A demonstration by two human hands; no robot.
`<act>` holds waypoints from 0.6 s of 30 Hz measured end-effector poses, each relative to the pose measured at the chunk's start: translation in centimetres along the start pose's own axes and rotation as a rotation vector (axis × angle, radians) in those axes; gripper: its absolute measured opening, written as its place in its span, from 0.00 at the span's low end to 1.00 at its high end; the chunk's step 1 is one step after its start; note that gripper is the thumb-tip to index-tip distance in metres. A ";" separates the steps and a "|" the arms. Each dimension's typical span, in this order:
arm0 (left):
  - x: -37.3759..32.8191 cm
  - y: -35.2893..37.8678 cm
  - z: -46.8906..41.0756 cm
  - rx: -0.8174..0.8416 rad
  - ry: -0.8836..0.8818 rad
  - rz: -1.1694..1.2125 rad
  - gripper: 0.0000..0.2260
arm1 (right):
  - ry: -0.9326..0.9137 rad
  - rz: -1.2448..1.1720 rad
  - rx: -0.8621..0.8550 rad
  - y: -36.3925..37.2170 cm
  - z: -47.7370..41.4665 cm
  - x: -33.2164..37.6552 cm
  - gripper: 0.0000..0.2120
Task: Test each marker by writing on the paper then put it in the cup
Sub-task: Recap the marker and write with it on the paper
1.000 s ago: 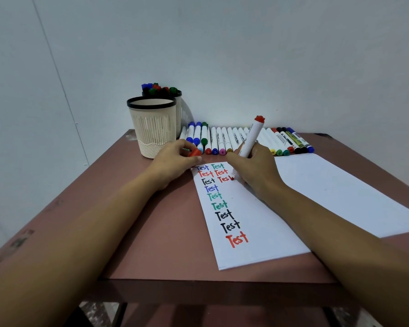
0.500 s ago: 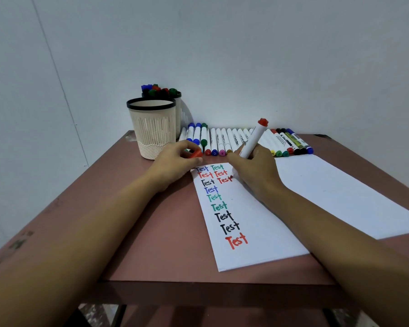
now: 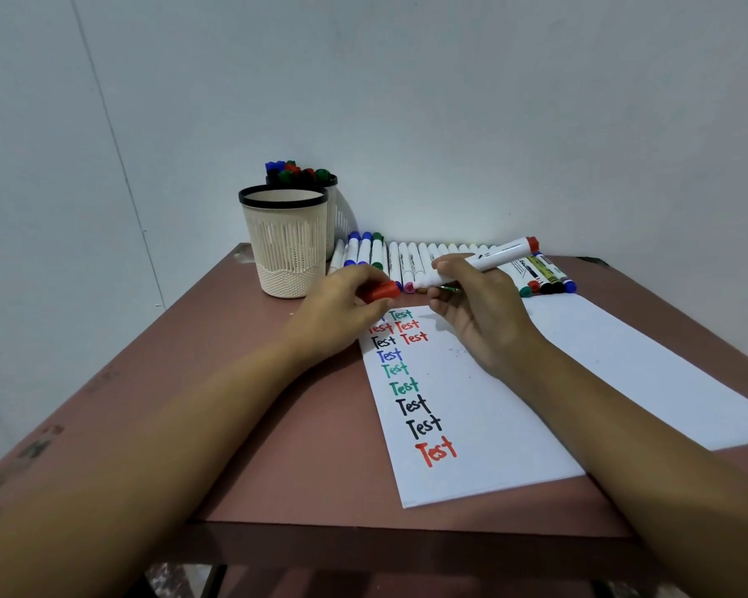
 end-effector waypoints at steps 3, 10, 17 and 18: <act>-0.6 -0.1 0.2 -0.006 0.039 -0.001 0.14 | -0.001 0.033 0.021 0.2 0.0 -0.1 0.06; -2.0 -0.4 0.5 -0.032 0.133 0.018 0.12 | -0.007 0.128 0.139 1.3 0.4 -0.5 0.06; -2.7 -0.4 0.6 -0.059 0.225 -0.042 0.15 | 0.008 0.163 0.095 0.9 0.5 -0.5 0.09; -3.1 -0.4 0.6 -0.057 0.249 -0.062 0.16 | 0.019 0.125 0.105 1.0 0.5 -0.6 0.09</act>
Point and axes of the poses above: each hand's wrist, its own z-axis away from the middle knuckle, its own y-axis out of the palm, x = y × z, the point moved 9 cm from there along -z, towards the middle knuckle, and after that the axes turned 1 degree about z, right-handed, at the moved point
